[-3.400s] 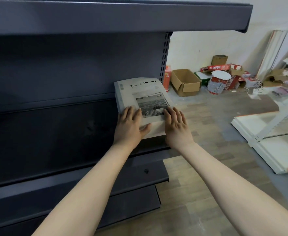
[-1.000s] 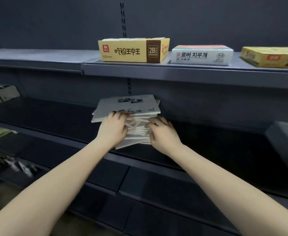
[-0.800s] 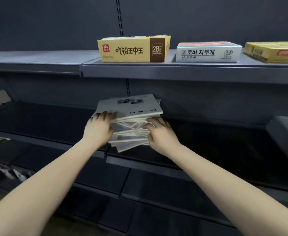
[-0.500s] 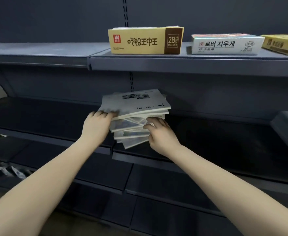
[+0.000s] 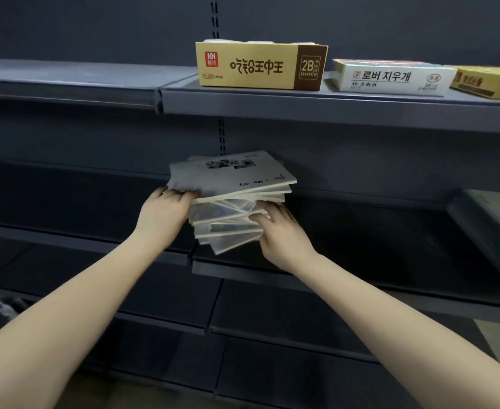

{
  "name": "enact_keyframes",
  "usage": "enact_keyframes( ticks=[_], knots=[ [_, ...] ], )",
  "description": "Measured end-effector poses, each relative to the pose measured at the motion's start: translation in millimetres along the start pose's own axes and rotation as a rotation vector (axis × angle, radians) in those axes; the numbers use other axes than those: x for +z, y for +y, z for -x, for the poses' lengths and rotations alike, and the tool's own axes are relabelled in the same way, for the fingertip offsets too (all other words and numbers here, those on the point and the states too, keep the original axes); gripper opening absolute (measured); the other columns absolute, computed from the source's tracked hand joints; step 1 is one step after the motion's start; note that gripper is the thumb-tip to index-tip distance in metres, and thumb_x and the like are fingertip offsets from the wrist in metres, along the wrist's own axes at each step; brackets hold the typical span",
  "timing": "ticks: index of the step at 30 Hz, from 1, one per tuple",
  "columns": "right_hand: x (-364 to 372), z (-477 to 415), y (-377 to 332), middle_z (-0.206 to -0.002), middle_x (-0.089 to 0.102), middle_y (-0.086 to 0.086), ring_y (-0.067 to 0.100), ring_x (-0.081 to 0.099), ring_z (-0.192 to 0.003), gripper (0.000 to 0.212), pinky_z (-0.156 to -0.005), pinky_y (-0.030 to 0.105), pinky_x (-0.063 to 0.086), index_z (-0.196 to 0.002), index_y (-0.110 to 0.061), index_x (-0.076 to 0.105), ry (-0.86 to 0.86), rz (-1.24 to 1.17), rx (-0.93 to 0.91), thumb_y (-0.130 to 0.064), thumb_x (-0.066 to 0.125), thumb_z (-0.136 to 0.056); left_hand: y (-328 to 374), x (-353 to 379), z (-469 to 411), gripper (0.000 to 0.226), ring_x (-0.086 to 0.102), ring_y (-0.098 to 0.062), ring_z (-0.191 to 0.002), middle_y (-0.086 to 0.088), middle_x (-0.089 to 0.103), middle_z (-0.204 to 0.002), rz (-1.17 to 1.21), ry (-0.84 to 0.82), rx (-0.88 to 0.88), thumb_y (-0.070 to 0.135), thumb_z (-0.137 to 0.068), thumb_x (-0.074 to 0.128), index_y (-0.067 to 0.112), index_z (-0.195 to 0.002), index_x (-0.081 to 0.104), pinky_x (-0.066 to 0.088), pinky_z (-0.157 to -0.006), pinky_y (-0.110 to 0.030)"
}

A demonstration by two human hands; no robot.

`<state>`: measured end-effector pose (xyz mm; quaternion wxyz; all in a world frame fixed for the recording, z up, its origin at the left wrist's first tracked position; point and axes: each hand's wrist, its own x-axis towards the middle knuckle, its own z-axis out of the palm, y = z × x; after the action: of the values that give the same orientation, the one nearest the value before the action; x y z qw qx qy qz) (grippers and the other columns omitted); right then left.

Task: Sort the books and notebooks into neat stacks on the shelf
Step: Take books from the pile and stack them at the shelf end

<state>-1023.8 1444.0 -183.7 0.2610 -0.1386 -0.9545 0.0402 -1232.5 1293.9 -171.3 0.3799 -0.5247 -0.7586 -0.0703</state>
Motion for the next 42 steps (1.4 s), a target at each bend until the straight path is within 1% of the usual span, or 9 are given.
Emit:
enact_keyframes(
  ticks=[3, 8, 13, 17, 23, 27, 32, 38, 42],
  knots=[
    [0, -6, -19, -0.139, 0.045, 0.017, 0.039, 0.043, -0.124, 0.048, -0.1, 0.052, 0.04, -0.121, -0.008, 0.058, -0.004, -0.014, -0.021, 0.004, 0.057, -0.075, 0, -4, 2, 0.015, 0.066, -0.028, -0.066, -0.005, 0.065, -0.061, 0.038, 0.138, 0.055, 0.015, -0.081, 0.059, 0.009, -0.092, 0.067, 0.049, -0.072, -0.036],
    [8, -22, -38, -0.13, 0.052, 0.015, 0.034, 0.049, -0.12, 0.057, -0.105, 0.048, 0.039, -0.128, -0.007, 0.048, 0.127, -0.02, -0.137, -0.003, 0.059, -0.072, 39, -29, -1, 0.024, 0.063, -0.019, -0.066, 0.002, 0.065, -0.069, 0.265, 0.243, 0.077, 0.036, -0.085, 0.054, 0.015, -0.094, 0.047, 0.042, -0.073, -0.028],
    [10, -22, -36, -0.085, 0.065, 0.005, 0.026, 0.062, -0.077, 0.039, -0.056, 0.032, 0.053, -0.104, -0.006, 0.064, 0.273, -0.012, -0.132, -0.017, 0.04, -0.075, 78, -42, -1, 0.045, 0.063, -0.017, -0.073, 0.003, 0.065, -0.079, 0.586, 0.073, -0.189, 0.026, -0.075, 0.073, 0.02, -0.101, 0.037, 0.046, -0.05, -0.03],
    [7, -19, -22, -0.085, 0.064, 0.004, 0.022, 0.058, -0.077, 0.035, -0.039, 0.027, 0.044, -0.094, -0.01, 0.069, 0.251, 0.025, -0.204, -0.013, 0.042, -0.072, 71, -36, 5, 0.056, 0.057, -0.016, -0.065, 0.002, 0.06, -0.076, 0.511, 0.09, -0.102, 0.028, -0.064, 0.085, 0.019, -0.098, 0.041, 0.045, -0.047, -0.03],
    [-8, -2, 7, -0.084, 0.066, 0.0, 0.022, 0.064, -0.07, 0.03, -0.045, 0.024, 0.047, -0.089, -0.012, 0.07, 0.277, 0.043, -0.203, 0.003, 0.067, -0.063, 40, -22, 9, 0.039, 0.064, -0.026, -0.081, -0.001, 0.069, -0.093, 0.268, 0.002, -0.035, 0.001, -0.058, 0.077, 0.013, -0.094, 0.067, 0.05, -0.065, -0.031],
    [-15, 11, 25, -0.094, 0.067, 0.003, 0.025, 0.067, -0.076, 0.037, -0.047, 0.03, 0.053, -0.092, -0.011, 0.068, 0.245, 0.054, -0.096, 0.004, 0.072, -0.059, 52, -26, 4, 0.024, 0.069, -0.018, -0.09, 0.004, 0.072, -0.093, 0.286, -0.022, -0.018, 0.023, -0.07, 0.068, 0.019, -0.093, 0.07, 0.052, -0.062, -0.025],
    [-19, 24, 43, -0.108, 0.063, 0.007, 0.034, 0.061, -0.094, 0.05, -0.051, 0.037, 0.054, -0.113, -0.021, 0.066, 0.177, 0.109, -0.007, -0.005, 0.074, -0.066, 91, -32, -10, 0.033, 0.063, -0.019, -0.057, 0.003, 0.063, -0.067, 0.214, -0.018, 0.105, 0.048, -0.076, 0.046, 0.02, -0.07, 0.062, 0.033, -0.042, -0.019],
    [-24, 36, 66, -0.102, 0.068, 0.006, 0.032, 0.065, -0.087, 0.048, -0.042, 0.033, 0.052, -0.109, -0.025, 0.071, 0.253, 0.174, -0.056, -0.008, 0.079, -0.066, 115, -38, -19, 0.024, 0.068, -0.021, -0.069, -0.003, 0.069, -0.077, 0.205, -0.009, 0.215, 0.017, -0.06, 0.08, 0.011, -0.074, 0.061, 0.049, -0.048, -0.026],
    [-27, 45, 77, -0.093, 0.07, 0.002, 0.026, 0.067, -0.076, 0.03, -0.057, 0.034, 0.051, -0.103, -0.024, 0.073, 0.327, 0.277, -0.101, -0.021, 0.055, -0.078, 128, -26, -22, 0.057, 0.065, -0.03, -0.102, -0.01, 0.068, -0.107, 0.243, -0.083, 0.233, -0.02, -0.05, 0.056, 0.006, -0.101, 0.059, 0.054, -0.079, -0.042]
  ],
)
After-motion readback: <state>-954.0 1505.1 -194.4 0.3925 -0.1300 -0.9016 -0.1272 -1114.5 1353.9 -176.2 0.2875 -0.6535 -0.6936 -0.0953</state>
